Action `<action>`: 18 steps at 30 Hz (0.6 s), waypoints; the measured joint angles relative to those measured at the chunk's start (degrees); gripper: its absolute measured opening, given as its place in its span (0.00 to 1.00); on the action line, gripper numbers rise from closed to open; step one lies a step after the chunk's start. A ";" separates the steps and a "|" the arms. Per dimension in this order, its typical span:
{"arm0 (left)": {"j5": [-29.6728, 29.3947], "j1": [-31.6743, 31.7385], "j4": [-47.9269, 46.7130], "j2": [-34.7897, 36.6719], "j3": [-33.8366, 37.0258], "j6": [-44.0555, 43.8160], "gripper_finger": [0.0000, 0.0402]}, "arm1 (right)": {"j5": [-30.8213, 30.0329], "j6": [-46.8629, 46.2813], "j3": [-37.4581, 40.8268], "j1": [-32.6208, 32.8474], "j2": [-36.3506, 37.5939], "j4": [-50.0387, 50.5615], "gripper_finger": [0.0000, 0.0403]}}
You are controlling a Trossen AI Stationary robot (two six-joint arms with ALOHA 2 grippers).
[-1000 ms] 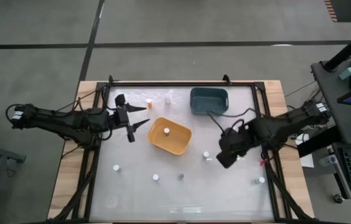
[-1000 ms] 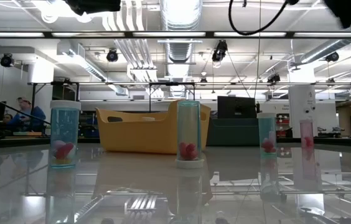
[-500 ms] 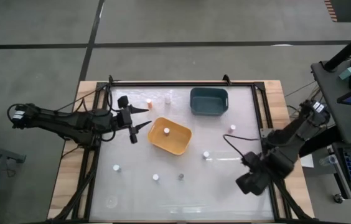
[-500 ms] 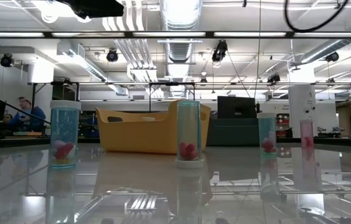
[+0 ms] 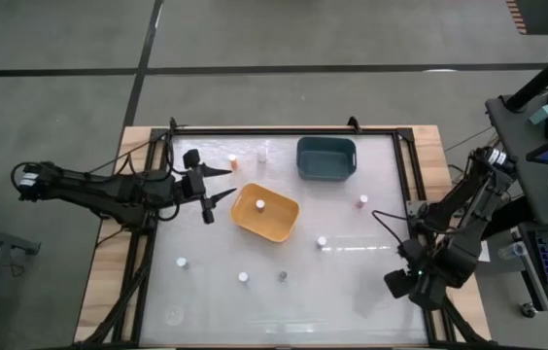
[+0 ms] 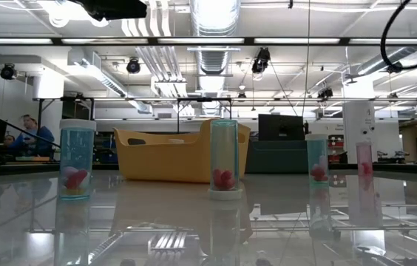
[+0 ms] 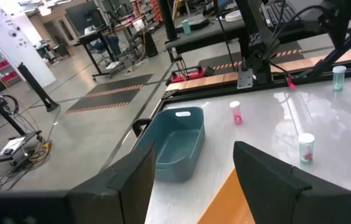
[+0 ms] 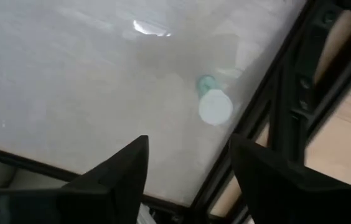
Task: Pick and place medicine bottles into bin by pill shape (circle, oval)
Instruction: Put the blue pill bottle into the blue bin
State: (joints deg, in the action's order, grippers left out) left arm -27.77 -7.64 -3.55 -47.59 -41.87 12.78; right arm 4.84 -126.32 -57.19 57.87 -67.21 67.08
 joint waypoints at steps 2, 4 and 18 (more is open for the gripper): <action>0.00 0.00 0.02 0.00 0.00 0.00 0.50 | 0.05 0.28 2.31 0.03 0.27 -2.41 0.59; 0.00 0.00 0.01 0.01 0.00 0.00 0.50 | 0.12 0.90 4.32 0.07 0.41 -4.29 0.62; 0.00 0.00 0.02 -0.11 0.00 0.00 0.50 | 2.72 2.50 10.23 0.04 -0.91 -9.07 0.64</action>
State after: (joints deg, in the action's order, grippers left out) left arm -27.77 -7.64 -3.53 -47.70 -41.87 12.78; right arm 7.55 -123.83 -46.95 57.91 -68.12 58.01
